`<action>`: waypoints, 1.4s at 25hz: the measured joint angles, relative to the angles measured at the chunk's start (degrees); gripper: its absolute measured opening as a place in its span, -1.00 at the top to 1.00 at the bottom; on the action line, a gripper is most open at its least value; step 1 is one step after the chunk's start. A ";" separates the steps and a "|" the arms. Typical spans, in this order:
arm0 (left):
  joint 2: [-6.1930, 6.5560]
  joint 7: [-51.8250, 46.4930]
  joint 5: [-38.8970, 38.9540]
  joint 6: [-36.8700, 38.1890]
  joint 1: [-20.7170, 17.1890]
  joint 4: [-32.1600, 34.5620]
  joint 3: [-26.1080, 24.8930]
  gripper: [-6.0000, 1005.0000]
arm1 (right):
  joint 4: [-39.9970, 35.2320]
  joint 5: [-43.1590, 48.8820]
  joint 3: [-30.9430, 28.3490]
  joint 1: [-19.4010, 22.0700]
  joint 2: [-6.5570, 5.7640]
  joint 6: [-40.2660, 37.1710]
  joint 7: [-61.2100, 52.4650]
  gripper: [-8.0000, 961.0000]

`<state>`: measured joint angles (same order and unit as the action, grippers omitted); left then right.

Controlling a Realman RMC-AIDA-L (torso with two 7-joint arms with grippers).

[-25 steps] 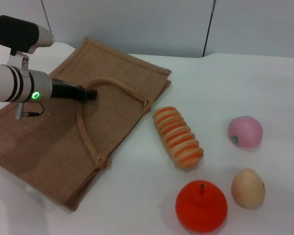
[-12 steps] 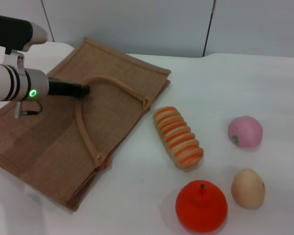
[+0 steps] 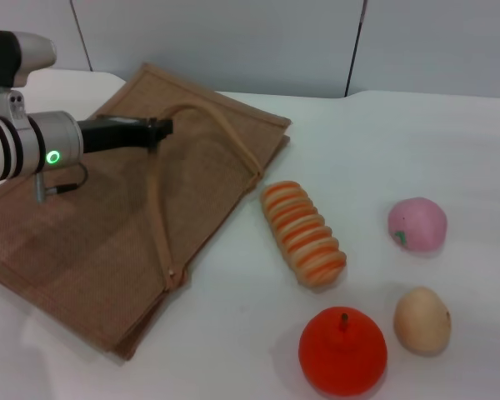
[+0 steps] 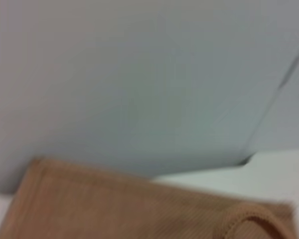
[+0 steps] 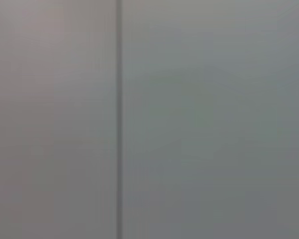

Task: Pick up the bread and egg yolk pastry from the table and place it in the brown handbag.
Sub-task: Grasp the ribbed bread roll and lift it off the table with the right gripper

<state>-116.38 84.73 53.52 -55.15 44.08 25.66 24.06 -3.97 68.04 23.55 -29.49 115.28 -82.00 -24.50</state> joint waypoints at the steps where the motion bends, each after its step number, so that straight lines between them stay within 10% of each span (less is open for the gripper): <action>1: 0.03 1.67 2.11 -1.79 -0.46 0.03 -0.02 0.76 | -0.18 0.90 0.03 -0.09 -0.02 0.03 -0.25 -0.66; 15: 0.35 15.34 23.61 -22.20 -7.48 0.15 -0.17 0.76 | -15.12 35.44 2.77 -4.96 -0.05 -0.89 -28.00 -0.64; 35: 0.39 17.41 29.57 -30.74 -9.14 0.10 -3.28 0.76 | -10.79 43.55 17.75 -16.63 0.54 5.89 -34.99 -0.62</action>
<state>-116.00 102.14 83.09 -85.90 34.94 25.77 20.78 -14.76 111.59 41.30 -46.12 115.82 -76.11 -59.49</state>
